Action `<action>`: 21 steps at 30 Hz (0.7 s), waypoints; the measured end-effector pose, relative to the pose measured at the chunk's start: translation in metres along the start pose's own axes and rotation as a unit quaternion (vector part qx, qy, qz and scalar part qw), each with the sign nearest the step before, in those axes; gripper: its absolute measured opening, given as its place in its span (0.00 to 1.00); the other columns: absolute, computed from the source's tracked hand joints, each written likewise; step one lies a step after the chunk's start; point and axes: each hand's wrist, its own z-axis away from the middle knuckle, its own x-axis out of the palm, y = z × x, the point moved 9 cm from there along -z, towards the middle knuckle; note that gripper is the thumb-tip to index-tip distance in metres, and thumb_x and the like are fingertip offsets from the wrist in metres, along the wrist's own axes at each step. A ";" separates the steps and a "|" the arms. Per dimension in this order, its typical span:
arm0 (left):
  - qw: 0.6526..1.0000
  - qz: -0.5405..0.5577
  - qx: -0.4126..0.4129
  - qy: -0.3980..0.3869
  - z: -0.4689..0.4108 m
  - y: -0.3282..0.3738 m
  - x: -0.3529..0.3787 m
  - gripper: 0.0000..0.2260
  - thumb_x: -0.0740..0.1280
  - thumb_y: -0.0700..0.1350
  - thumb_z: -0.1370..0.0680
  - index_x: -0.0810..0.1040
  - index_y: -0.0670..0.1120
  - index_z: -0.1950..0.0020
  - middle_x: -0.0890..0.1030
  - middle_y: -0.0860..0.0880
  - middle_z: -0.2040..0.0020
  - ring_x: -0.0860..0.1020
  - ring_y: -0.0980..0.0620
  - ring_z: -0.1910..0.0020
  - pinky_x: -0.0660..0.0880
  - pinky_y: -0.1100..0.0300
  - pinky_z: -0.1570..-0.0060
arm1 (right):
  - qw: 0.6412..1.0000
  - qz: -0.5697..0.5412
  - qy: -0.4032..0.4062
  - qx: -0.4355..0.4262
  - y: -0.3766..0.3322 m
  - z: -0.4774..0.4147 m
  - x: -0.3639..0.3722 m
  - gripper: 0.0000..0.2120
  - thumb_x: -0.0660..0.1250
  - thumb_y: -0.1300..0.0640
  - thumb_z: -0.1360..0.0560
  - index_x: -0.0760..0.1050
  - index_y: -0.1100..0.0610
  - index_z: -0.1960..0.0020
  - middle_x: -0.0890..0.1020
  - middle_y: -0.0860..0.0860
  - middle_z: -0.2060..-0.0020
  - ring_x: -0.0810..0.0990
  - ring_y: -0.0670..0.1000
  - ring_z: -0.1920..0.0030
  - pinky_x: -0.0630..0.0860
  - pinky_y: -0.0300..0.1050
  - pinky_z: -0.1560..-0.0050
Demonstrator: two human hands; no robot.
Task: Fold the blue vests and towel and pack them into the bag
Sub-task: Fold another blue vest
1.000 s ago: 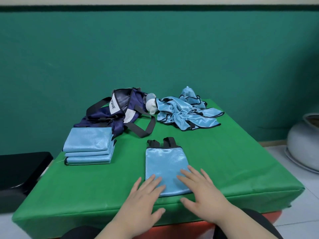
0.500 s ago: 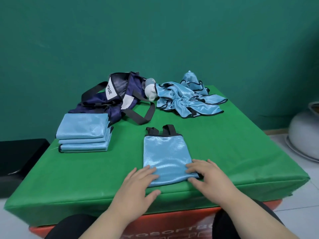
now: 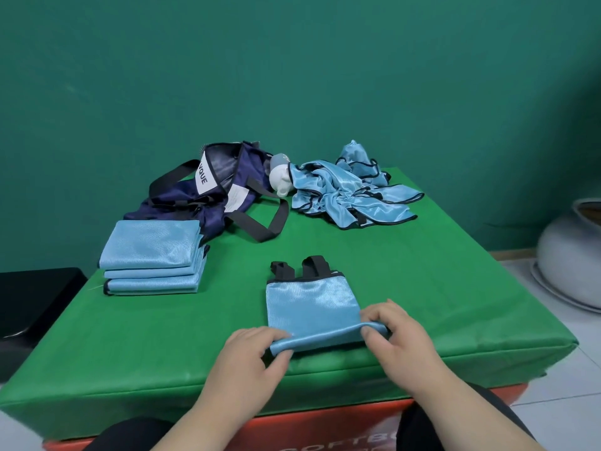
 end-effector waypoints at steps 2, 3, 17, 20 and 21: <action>0.999 0.033 -0.016 0.008 -0.002 0.004 -0.006 0.10 0.72 0.52 0.25 0.75 0.68 0.56 0.77 0.72 0.50 0.73 0.66 0.51 0.66 0.73 0.50 | 0.999 -0.023 0.034 0.007 -0.004 -0.001 -0.005 0.05 0.65 0.52 0.30 0.74 0.44 0.54 0.79 0.40 0.58 0.77 0.43 0.55 0.68 0.49 0.40; 0.999 0.048 -0.025 0.010 -0.003 0.004 -0.009 0.10 0.72 0.51 0.25 0.76 0.67 0.56 0.76 0.73 0.49 0.74 0.66 0.54 0.67 0.73 0.53 | 0.999 -0.025 0.046 0.008 -0.006 -0.003 -0.007 0.06 0.65 0.52 0.29 0.74 0.44 0.54 0.79 0.39 0.59 0.76 0.42 0.55 0.68 0.49 0.41; 0.988 0.093 -0.116 0.029 -0.078 -0.036 -0.007 0.12 0.72 0.47 0.24 0.77 0.62 0.44 0.73 0.56 0.64 0.73 0.59 0.66 0.68 0.67 0.66 | 0.991 0.116 0.018 0.070 0.016 -0.093 0.026 0.13 0.69 0.49 0.22 0.78 0.47 0.39 0.77 0.41 0.48 0.75 0.46 0.44 0.68 0.41 0.46; 0.990 0.057 -0.128 0.009 -0.091 -0.051 0.002 0.13 0.72 0.48 0.23 0.77 0.60 0.41 0.74 0.60 0.58 0.73 0.63 0.58 0.68 0.68 0.61 | 0.986 0.151 0.001 0.070 0.024 -0.104 0.037 0.14 0.69 0.49 0.23 0.78 0.49 0.38 0.76 0.41 0.47 0.73 0.47 0.40 0.69 0.45 0.38; 0.991 0.042 -0.126 0.001 -0.095 -0.054 0.005 0.13 0.71 0.49 0.23 0.77 0.59 0.40 0.74 0.63 0.55 0.72 0.65 0.55 0.68 0.68 0.57 | 0.985 0.157 -0.006 0.077 0.028 -0.106 0.040 0.14 0.69 0.48 0.23 0.78 0.48 0.38 0.76 0.41 0.45 0.73 0.47 0.40 0.69 0.47 0.36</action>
